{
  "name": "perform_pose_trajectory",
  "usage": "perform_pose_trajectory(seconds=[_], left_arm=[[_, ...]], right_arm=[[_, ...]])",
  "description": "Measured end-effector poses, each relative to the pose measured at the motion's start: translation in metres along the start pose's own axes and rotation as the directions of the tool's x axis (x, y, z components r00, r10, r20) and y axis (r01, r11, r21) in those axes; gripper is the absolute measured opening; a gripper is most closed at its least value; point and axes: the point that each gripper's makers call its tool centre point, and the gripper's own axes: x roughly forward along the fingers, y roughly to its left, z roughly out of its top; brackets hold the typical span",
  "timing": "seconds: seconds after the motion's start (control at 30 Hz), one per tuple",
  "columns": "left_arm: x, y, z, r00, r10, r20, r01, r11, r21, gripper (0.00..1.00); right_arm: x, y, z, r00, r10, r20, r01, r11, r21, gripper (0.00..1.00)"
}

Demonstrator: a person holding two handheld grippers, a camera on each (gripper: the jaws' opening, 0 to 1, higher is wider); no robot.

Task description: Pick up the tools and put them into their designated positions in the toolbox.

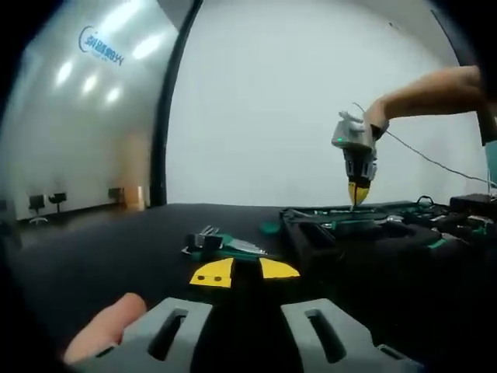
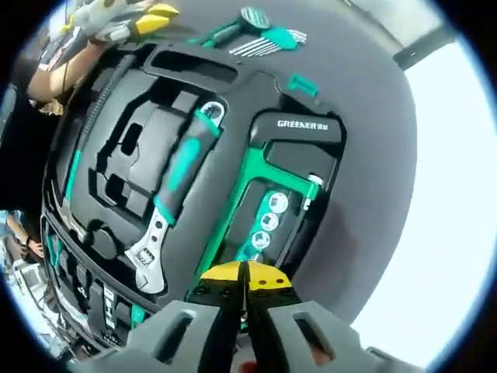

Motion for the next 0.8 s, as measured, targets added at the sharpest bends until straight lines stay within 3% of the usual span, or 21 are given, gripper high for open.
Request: perform_pose_trajectory(seconds=[0.4, 0.6, 0.67, 0.8], left_arm=[[0.000, 0.000, 0.000, 1.000, 0.006, 0.000, -0.006, 1.000, 0.001, 0.12], [0.000, 0.000, 0.000, 1.000, 0.010, 0.001, -0.010, 1.000, 0.002, 0.12], [0.001, 0.000, 0.000, 1.000, 0.011, 0.001, -0.011, 1.000, 0.002, 0.12], [0.001, 0.001, 0.000, 1.000, 0.013, 0.002, -0.013, 1.000, 0.002, 0.12]], right_arm=[[0.012, 0.001, 0.000, 0.995, 0.056, -0.086, -0.059, 0.998, -0.028, 0.00], [0.012, -0.009, -0.004, 0.993, 0.084, -0.078, -0.087, 0.995, -0.046, 0.00], [0.014, -0.022, -0.006, 0.995, 0.061, -0.081, -0.066, 0.996, -0.065, 0.00], [0.013, -0.023, -0.006, 0.994, 0.088, -0.070, -0.092, 0.995, -0.043, 0.00]])
